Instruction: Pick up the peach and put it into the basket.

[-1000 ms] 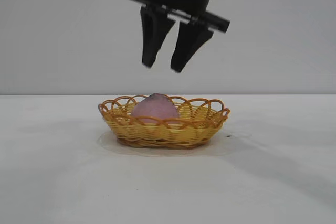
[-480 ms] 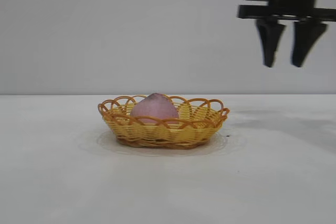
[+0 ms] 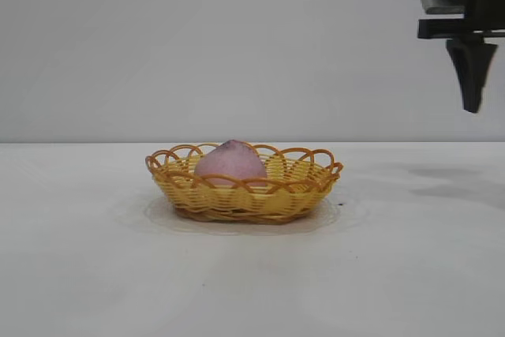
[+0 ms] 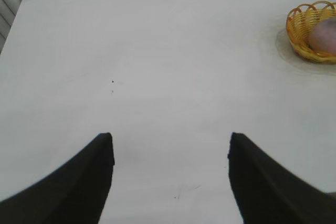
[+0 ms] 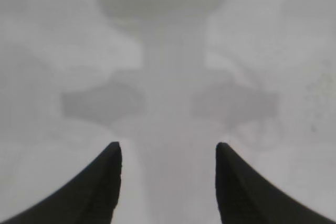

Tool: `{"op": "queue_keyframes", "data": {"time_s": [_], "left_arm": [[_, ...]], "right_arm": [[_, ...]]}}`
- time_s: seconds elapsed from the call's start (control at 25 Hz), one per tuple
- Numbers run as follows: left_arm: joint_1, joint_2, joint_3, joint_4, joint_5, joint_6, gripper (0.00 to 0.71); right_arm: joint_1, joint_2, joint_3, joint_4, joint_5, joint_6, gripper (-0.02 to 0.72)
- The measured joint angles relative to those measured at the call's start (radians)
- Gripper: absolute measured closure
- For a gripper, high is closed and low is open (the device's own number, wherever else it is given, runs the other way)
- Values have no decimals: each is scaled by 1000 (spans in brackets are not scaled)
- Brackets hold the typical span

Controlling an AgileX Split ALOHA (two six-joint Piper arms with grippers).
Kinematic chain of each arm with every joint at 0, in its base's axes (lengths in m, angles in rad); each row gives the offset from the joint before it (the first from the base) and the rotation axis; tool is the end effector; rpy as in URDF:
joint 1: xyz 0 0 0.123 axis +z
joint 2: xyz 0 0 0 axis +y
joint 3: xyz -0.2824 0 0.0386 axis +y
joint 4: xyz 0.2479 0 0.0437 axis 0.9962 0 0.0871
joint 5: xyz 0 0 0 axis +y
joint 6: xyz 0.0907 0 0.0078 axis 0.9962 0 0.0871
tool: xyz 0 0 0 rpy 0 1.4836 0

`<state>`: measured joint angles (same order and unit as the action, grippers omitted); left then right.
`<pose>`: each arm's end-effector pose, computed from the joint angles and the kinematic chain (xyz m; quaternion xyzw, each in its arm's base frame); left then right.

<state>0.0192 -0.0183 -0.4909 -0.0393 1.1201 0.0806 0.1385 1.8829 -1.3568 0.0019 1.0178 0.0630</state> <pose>-0.0091 -0.0034 0.2698 0.0280 0.8654 0.0054 0.5002 0.3664 0.0512 0.2028 -0.0372 0.9977 0.0066 0.0566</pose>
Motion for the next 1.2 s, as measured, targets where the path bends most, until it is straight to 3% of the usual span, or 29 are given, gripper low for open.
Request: {"op": "queue_keyframes", "data": {"time_s": [0.16, 0.48, 0.8, 1.2], "left_arm": [[0, 0, 0, 0, 0, 0, 254], [0, 0, 0, 0, 0, 0, 254], [0, 0, 0, 0, 0, 0, 254], [0, 0, 0, 0, 0, 0, 254]], "right_arm": [[0, -213, 276, 0, -74, -2, 363], [-2, -693, 652, 6, -48, 0, 363], [-2, -1147, 759, 8, 28, 1, 363], [-2, -1397, 854, -4, 114, -26, 363]]}}
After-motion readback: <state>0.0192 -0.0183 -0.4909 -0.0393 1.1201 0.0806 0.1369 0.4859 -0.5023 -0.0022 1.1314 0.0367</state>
